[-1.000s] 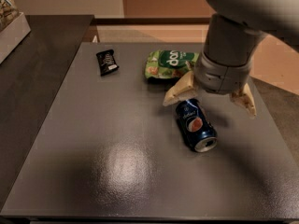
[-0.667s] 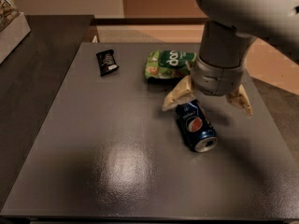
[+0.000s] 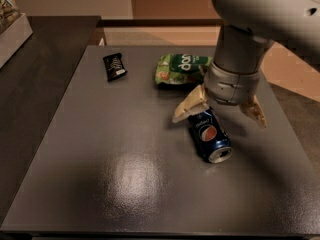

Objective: Place pepsi can upright

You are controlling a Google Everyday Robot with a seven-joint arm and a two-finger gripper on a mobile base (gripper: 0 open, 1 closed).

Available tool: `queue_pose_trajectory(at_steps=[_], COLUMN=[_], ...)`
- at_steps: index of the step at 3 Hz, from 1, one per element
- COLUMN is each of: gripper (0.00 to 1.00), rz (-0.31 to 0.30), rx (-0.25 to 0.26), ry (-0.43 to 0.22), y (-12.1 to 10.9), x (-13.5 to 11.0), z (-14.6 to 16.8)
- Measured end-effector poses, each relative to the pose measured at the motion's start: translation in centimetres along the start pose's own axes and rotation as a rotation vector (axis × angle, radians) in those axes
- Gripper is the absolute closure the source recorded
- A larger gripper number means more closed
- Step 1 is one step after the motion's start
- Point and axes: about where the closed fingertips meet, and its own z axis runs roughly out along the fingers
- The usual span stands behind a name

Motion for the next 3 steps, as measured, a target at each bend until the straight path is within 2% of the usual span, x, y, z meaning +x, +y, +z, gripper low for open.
queue_pose_trajectory(at_steps=[2, 3], gripper=[0.0, 0.18], rz=[-0.028, -0.025], rx=[0.002, -0.004], ry=[-0.018, -0.01], y=[1.0, 1.5], x=[-1.1, -1.0], z=[0.8, 1.3])
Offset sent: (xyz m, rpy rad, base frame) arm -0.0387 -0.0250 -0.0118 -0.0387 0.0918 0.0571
